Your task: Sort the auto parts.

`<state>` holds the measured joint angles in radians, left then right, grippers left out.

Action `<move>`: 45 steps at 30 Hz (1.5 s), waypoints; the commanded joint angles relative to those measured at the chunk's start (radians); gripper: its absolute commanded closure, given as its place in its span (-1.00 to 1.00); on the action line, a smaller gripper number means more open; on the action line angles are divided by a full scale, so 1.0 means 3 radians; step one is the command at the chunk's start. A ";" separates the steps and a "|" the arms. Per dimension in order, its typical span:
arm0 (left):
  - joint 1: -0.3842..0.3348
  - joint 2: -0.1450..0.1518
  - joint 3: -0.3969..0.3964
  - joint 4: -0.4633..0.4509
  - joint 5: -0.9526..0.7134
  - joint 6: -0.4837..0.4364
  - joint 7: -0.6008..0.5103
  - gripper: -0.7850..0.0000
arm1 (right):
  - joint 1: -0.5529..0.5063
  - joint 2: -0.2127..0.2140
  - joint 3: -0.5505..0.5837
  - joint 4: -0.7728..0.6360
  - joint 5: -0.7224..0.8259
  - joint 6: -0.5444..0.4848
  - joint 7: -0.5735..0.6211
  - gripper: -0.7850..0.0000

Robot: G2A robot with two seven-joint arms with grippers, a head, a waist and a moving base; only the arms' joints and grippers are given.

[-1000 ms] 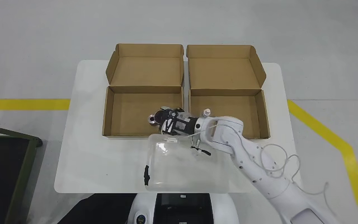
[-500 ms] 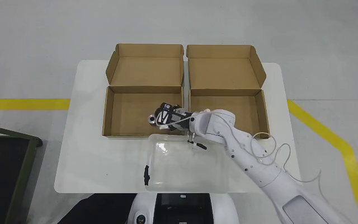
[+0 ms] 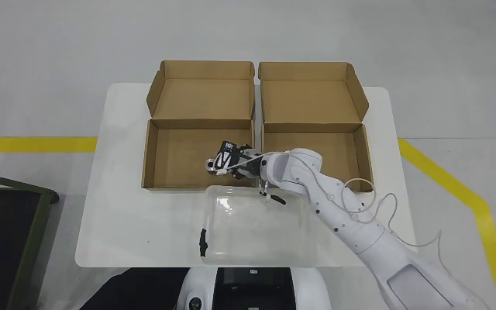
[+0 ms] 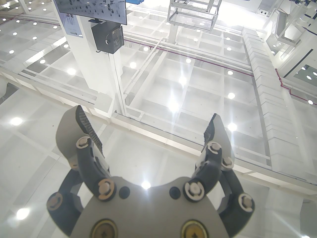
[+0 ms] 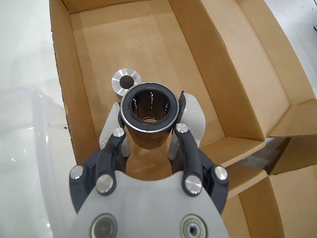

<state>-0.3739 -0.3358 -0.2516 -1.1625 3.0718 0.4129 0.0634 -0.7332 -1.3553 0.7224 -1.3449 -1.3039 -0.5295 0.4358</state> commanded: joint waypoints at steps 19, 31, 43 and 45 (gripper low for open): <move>0.0000 0.0000 0.0000 0.0000 0.0000 0.0000 0.0000 -1.00 | -0.0060 -0.0031 0.0070 0.0099 0.0033 -0.0070 0.0053 0.03; 0.0000 0.0000 0.0000 0.0000 0.0000 0.0000 0.0000 -1.00 | -0.0151 0.0008 0.0284 -0.0171 0.0077 -0.0124 -0.0034 -0.88; 0.0000 0.0000 0.0000 0.0000 0.0000 0.0000 0.0000 -1.00 | -0.0561 0.0159 0.0842 -0.1028 0.0281 -0.0324 -0.0112 -1.00; 0.0000 0.0000 0.0000 0.0000 0.0000 0.0000 0.0000 -1.00 | -0.0687 0.0194 0.0963 -0.1192 0.0272 -0.0363 -0.0142 -1.00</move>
<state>-0.3739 -0.3358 -0.2516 -1.1625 3.0718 0.4129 0.0634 -0.9206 -1.3021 0.9927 -1.6782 -1.2203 -0.6337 0.3967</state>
